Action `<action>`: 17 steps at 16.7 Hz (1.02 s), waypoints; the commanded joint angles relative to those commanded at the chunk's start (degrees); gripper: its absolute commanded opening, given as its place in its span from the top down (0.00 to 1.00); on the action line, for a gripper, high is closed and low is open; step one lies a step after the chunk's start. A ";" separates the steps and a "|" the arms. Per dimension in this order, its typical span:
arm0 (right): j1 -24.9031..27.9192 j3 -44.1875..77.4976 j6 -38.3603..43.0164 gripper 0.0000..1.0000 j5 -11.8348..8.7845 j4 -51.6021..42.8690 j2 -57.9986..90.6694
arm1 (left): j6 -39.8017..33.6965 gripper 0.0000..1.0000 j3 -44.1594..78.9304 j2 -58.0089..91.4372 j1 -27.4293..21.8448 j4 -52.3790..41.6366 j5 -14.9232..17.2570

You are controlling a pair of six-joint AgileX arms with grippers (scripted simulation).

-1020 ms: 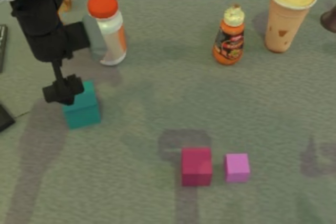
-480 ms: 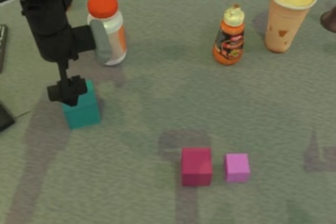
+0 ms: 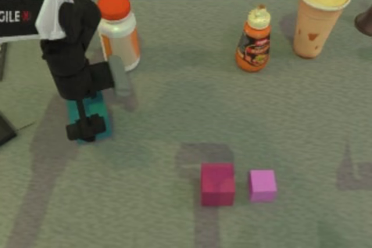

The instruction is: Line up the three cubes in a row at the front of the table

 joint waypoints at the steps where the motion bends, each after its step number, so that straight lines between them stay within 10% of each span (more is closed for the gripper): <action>1: 0.00 0.00 0.00 0.00 0.00 0.00 0.00 | 0.03 0.00 -0.73 0.55 -0.01 1.04 0.00; 5: 0.00 0.00 0.00 0.00 0.00 0.00 0.00 | 0.04 0.00 -1.06 0.80 -0.01 1.48 0.01; 17: 0.00 0.00 0.00 0.00 0.00 0.00 0.00 | 0.04 0.90 -1.06 0.80 -0.01 1.48 0.01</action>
